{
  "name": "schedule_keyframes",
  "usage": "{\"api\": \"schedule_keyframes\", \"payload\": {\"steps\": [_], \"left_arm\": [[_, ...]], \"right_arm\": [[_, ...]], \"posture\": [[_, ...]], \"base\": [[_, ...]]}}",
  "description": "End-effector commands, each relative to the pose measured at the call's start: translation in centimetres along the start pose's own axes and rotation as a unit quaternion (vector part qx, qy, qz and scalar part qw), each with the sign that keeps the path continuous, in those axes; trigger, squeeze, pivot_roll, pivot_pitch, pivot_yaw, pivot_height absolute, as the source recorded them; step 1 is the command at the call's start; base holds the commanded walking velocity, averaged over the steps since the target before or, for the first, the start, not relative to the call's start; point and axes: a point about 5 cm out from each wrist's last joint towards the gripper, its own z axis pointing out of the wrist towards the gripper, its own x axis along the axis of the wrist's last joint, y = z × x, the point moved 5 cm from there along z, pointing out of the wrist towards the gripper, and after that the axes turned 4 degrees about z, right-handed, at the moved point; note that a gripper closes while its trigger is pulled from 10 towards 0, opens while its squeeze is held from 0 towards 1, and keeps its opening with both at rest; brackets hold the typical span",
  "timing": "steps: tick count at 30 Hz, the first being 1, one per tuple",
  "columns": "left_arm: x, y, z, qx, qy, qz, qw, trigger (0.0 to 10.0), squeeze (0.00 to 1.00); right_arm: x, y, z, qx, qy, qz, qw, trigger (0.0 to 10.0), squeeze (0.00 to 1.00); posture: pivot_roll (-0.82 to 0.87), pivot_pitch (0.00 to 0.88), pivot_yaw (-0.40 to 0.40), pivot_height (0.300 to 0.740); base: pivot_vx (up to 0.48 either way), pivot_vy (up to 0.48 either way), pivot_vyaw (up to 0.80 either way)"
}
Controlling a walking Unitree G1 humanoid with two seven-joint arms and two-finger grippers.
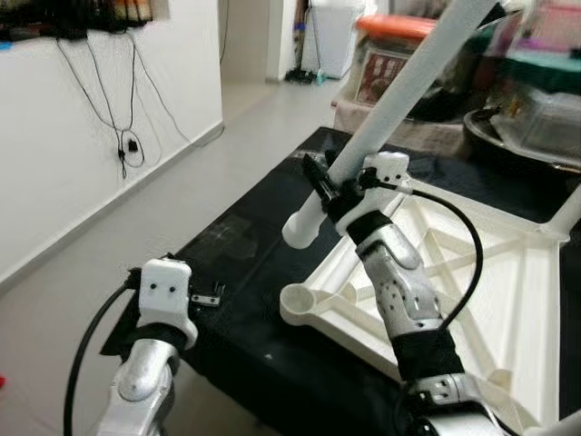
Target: Building children table
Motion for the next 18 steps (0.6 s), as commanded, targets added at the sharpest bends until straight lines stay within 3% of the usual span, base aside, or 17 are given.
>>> {"api": "schedule_keyframes", "payload": {"steps": [1,5,6,11,13,17,18], "left_arm": [[-0.7,0.9,-0.4,-0.025,-0.017,-0.019,0.999,10.0,0.00],[-0.8,4.0,-2.5,-0.106,-0.034,-0.060,0.992,10.0,0.00],[-0.8,4.0,-2.5,-0.106,-0.034,-0.060,0.992,10.0,0.00],[-0.2,7.1,-4.4,-0.168,-0.044,-0.098,0.980,10.0,0.00],[-0.1,7.5,-4.8,-0.173,-0.046,-0.102,0.979,10.0,0.00],[0.1,8.0,-5.9,-0.180,-0.055,-0.093,0.978,10.0,0.00],[0.1,8.0,-5.9,-0.180,-0.055,-0.093,0.978,10.0,0.00]], "right_arm": [[-0.6,-0.3,0.2,0.030,-0.027,0.016,0.999,10.0,0.00],[-0.9,-0.4,0.5,0.120,-0.082,0.027,0.989,10.0,0.00],[-0.9,-0.4,0.5,0.120,-0.082,0.027,0.989,10.0,0.00],[-1.5,-1.1,0.9,0.202,-0.139,0.043,0.969,10.0,0.00],[-1.4,-1.4,0.9,0.220,-0.143,0.046,0.964,10.0,0.00],[-2.2,-1.9,-0.6,0.305,-0.201,0.016,0.931,10.0,0.00],[-2.2,-1.9,-0.6,0.305,-0.201,0.016,0.931,10.0,0.00]], "posture": [[0.10,0.045,-0.081,0.740],[0.11,0.087,-0.084,0.740],[0.11,0.087,-0.084,0.740],[0.11,0.133,-0.086,0.740],[0.12,0.151,-0.088,0.740],[0.14,0.181,-0.083,0.740],[0.14,0.181,-0.083,0.740]], "base": [[0.000,0.000,0.00],[0.000,0.000,0.00],[0.000,0.000,0.00],[0.000,0.000,0.00],[0.000,0.000,0.00],[0.000,0.000,0.00],[0.000,0.000,0.00]]}}
